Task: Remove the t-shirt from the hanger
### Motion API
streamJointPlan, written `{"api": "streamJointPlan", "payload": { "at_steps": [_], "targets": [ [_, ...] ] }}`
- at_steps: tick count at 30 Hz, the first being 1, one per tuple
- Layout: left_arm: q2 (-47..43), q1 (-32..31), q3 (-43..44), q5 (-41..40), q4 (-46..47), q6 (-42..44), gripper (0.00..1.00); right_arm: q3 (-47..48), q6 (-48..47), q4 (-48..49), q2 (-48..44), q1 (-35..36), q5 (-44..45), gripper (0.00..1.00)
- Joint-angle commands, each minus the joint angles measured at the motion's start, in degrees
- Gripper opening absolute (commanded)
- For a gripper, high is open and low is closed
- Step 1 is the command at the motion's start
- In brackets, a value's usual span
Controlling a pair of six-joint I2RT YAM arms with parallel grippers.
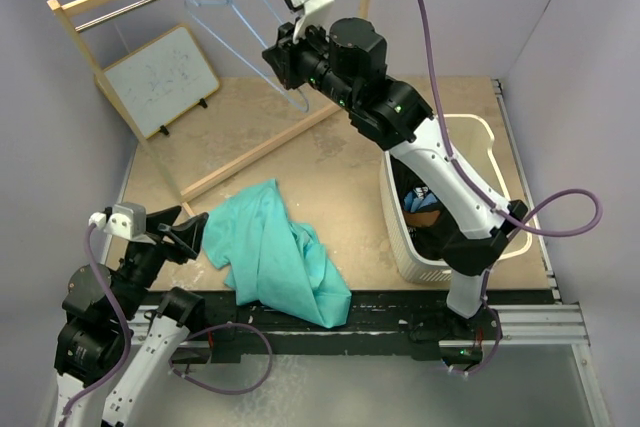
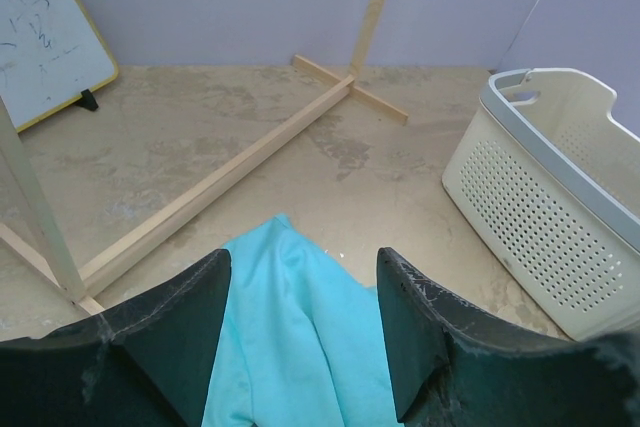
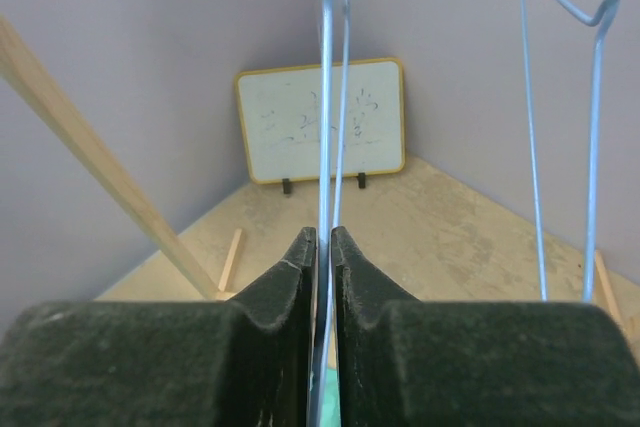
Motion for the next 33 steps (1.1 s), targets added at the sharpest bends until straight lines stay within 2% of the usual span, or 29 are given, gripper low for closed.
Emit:
{"api": "streamJointPlan", "payload": {
  "at_steps": [1, 7, 10, 11, 12, 14, 17, 20, 23, 25, 29, 33],
  "targets": [
    [0.2, 0.09, -0.13, -0.39, 2.32, -1.0, 0.63, 0.54, 0.67, 3.57, -0.14, -0.01, -1.99, 0.1],
    [1.13, 0.09, -0.09, 0.2, 2.49, -0.78, 0.63, 3.97, 0.62, 2.4, 2.92, -0.34, -2.76, 0.0],
    [0.75, 0.09, -0.2, -0.32, 2.4, -1.01, 0.63, 2.35, 0.85, 2.37, 1.92, -0.38, -3.8, 0.07],
    [0.66, 0.08, -0.18, -0.45, 2.32, -1.07, 0.63, -0.2, 1.0, 3.56, 0.47, -0.37, -4.05, 0.17],
    [0.51, 0.08, -0.18, -0.62, 2.35, -1.08, 0.63, -3.42, 1.38, 5.15, -1.57, -0.38, -4.07, 0.32],
    [0.45, 0.03, -0.2, -0.69, 2.22, -1.04, 0.63, -10.24, 1.86, 8.07, -6.21, -0.38, -3.7, 0.43],
    [0.67, 0.09, -0.18, -0.95, 2.19, -1.14, 0.63, -18.93, 1.94, 9.92, -13.91, -0.38, -2.68, 0.46],
    [0.75, 0.09, -0.18, -1.14, 2.13, -1.2, 0.63, -28.99, 4.14, 9.57, -21.38, -0.17, -7.56, 0.51],
    [0.76, 0.05, -0.21, -0.97, 2.19, -1.15, 0.63, -45.05, 7.85, 12.14, -29.14, 1.91, -13.14, 0.58],
    [0.87, 0.09, -0.2, -1.1, 2.14, -1.12, 0.63, -57.15, 9.42, 13.8, -32.04, 5.52, -12.56, 0.63],
    [1.19, 0.07, -0.19, -0.84, 2.21, -1.09, 0.63, -71.67, 13.53, 17.5, -30.34, 12.68, -10.53, 0.68],
    [1.55, 0.08, -0.19, -0.83, 2.2, -1.06, 0.63, -79.11, 18.21, 26.11, -23.37, 16.33, -12.04, 0.72]
  ]
}}
